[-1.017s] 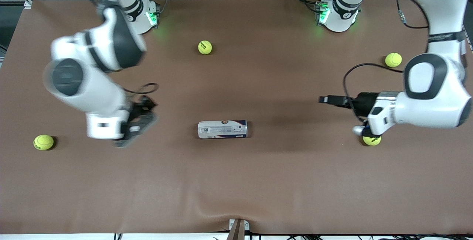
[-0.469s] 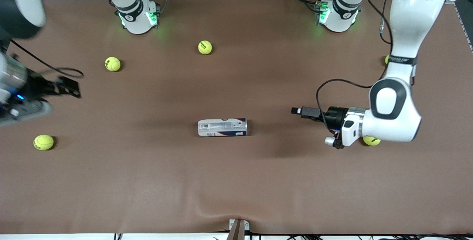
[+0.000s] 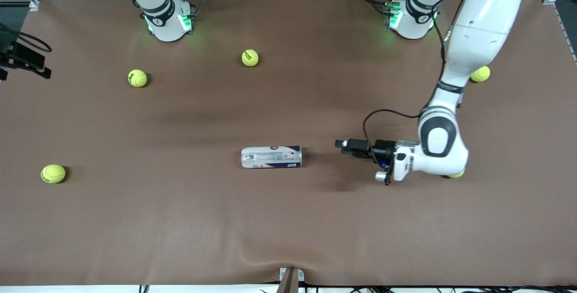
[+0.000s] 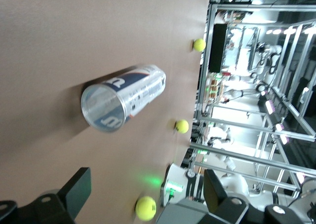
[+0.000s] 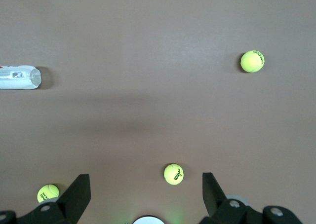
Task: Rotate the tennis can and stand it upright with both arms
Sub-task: 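Withdraw the right gripper while the left gripper reaches the can's end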
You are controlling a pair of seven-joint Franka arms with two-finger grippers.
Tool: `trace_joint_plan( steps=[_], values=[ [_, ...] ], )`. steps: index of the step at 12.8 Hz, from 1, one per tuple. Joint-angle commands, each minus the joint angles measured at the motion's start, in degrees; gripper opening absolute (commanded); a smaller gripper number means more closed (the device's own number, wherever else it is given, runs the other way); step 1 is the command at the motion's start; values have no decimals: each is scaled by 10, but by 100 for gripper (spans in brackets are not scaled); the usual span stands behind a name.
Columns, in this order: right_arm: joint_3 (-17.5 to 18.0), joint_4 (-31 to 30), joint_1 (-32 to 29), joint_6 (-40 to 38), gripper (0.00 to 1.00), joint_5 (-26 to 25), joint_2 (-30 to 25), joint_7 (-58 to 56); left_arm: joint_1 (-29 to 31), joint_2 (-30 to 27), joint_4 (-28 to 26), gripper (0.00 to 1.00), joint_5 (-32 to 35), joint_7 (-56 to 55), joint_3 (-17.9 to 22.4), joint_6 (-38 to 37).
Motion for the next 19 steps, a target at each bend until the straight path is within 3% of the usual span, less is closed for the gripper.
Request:
trace_joint_plan(
  steps=[1,3,5,8,15,17,19],
  values=[
    [36,-13,-49,-7,100,15,-9,14,-27,20,3,100,-54,32,0,47],
    [39,-12,-57,-21,100,15,-9,16,-56,42,7,100,-137,61,1,53],
    [38,-11,-55,-30,100,15,-9,17,-74,50,8,100,-168,60,1,77],
    [42,-1,-53,-50,100,16,-10,84,-83,63,18,100,-171,61,1,91],
    [34,17,-63,-36,100,6,-10,80,-106,96,57,100,-187,63,1,113],
    [30,17,-68,-34,100,7,-12,81,-114,98,57,82,-211,64,0,113],
    [32,17,-71,-33,100,10,-14,75,-121,103,63,73,-217,65,1,113]
  ],
)
